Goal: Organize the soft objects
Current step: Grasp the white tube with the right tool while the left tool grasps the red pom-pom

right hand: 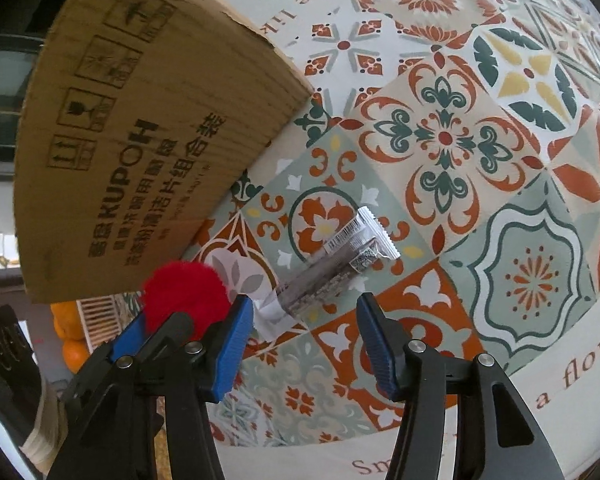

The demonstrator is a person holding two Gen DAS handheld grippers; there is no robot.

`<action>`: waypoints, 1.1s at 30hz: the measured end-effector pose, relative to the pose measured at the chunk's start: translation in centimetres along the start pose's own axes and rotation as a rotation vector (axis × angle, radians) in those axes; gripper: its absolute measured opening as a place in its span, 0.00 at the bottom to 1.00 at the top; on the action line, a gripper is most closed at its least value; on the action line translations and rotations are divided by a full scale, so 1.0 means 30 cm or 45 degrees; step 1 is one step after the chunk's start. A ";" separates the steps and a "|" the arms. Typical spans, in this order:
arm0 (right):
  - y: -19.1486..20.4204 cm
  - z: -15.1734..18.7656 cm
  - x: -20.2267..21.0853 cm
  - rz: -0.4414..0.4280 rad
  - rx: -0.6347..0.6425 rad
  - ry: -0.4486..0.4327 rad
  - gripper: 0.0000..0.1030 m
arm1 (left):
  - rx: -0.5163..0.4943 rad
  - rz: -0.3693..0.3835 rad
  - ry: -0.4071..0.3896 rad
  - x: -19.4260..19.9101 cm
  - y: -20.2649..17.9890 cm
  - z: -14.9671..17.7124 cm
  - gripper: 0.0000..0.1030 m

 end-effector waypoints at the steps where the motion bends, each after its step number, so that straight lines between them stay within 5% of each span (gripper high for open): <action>1: 0.004 -0.001 -0.008 0.002 -0.004 0.002 0.54 | 0.006 0.000 -0.001 -0.006 0.005 -0.001 0.47; 12: 0.074 -0.075 -0.072 0.076 -0.009 0.006 0.48 | 0.041 0.006 -0.037 -0.032 0.040 -0.017 0.46; 22: 0.134 -0.113 -0.163 0.156 0.032 0.014 0.43 | 0.143 0.061 -0.071 -0.011 0.072 0.046 0.25; 26: 0.180 -0.117 -0.180 0.198 0.101 -0.016 0.26 | 0.190 0.062 -0.105 0.028 0.077 0.079 0.19; 33: 0.248 -0.076 -0.212 0.144 0.220 -0.043 0.20 | 0.222 0.067 -0.146 0.064 0.064 0.136 0.09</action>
Point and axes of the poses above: each gripper's, at about its wrist camera, not at the fingertips, and x roughly against the way its jaws point, y to its left, z to its underside, the point moved 6 cm from there along -x, roughly the way its jaws point, and after that the axes turned 9 degrees about z, right-handed, at the moved point
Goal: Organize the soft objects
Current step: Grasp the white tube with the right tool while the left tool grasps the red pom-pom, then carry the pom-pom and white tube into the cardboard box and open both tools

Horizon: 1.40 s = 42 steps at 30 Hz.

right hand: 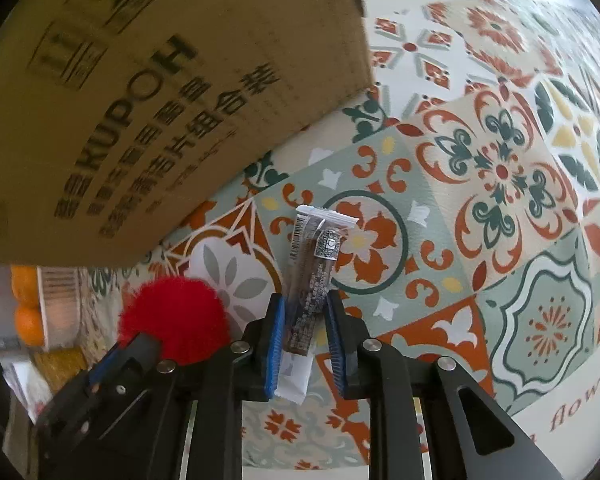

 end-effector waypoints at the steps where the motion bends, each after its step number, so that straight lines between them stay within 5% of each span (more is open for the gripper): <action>1: 0.008 0.001 -0.001 0.000 0.018 -0.006 0.20 | 0.001 0.002 -0.005 0.006 -0.001 0.009 0.09; 22: 0.037 0.144 0.207 -0.063 0.205 -0.194 0.19 | -0.026 -0.028 -0.188 0.220 -0.107 0.086 0.05; 42: 0.036 0.137 0.583 -0.175 0.326 -0.460 0.19 | -0.135 -0.052 -0.441 0.479 -0.275 -0.014 0.05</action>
Point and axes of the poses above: each gripper's, at about its wrist camera, not at the fingertips, and x roughly against the way its jaws point, y to its left, z to its underside, the point moved 6 cm from there along -x, roughly the way its jaws point, and after that the axes turned 9 degrees about z, right-handed, at the moved point
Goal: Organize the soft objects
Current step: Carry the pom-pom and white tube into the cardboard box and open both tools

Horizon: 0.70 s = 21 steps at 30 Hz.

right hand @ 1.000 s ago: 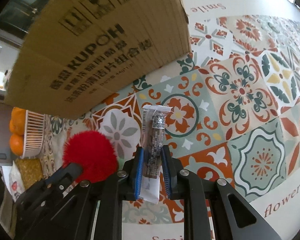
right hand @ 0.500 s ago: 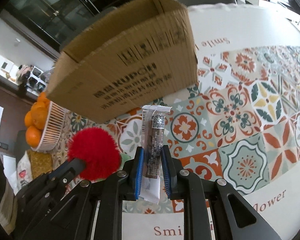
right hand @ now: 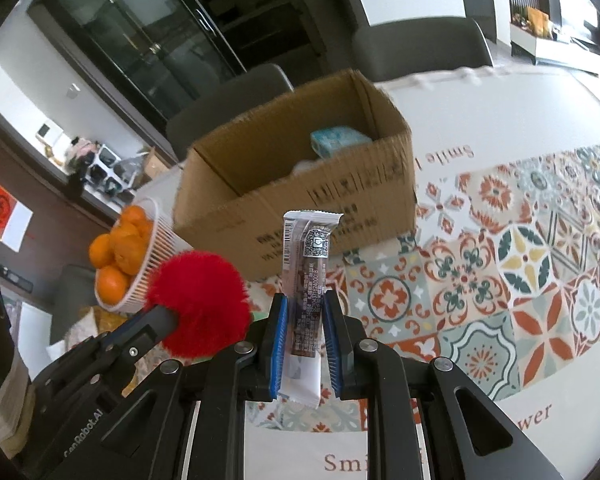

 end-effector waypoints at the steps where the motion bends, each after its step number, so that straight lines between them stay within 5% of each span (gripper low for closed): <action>1: 0.004 -0.006 0.007 -0.006 0.003 -0.009 0.19 | -0.004 -0.002 -0.009 0.008 -0.004 -0.010 0.05; 21: 0.093 -0.251 0.225 -0.082 0.049 -0.239 0.19 | -0.109 -0.030 -0.212 0.128 -0.068 -0.289 0.05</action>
Point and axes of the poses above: each gripper's, at about its wrist camera, not at the fingertips, and x roughly against the way its jaws point, y to its left, z to its underside, the point moved 6 cm from there along -x, roughly the way its jaws point, and after that the axes turned 9 degrees about z, right-handed, at the moved point
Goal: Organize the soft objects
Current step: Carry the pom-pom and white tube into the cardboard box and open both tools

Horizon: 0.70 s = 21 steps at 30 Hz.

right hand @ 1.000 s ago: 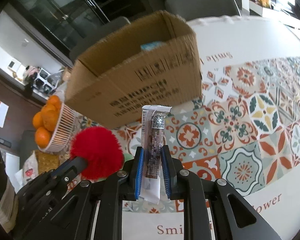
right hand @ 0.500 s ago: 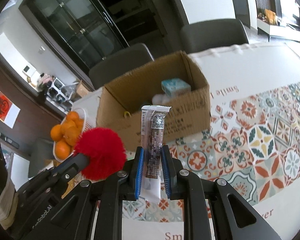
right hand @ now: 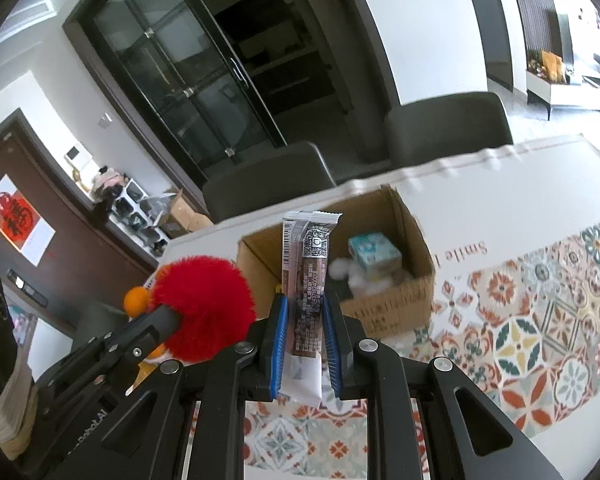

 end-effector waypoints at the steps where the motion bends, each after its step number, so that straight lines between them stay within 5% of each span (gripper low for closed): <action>1: 0.005 -0.014 0.005 -0.005 0.002 -0.007 0.19 | -0.001 0.000 -0.003 -0.001 0.000 -0.010 0.05; 21: 0.015 -0.188 -0.156 0.005 0.061 0.018 0.19 | -0.006 -0.057 0.070 -0.208 0.100 -0.126 0.05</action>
Point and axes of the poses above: each gripper's, at about its wrist camera, not at the fingertips, and x roughly against the way its jaws point, y to its left, z to its underside, the point moved 6 cm from there along -x, roughly the way its jaws point, and after that the axes turned 9 degrees about z, right-handed, at the moved point
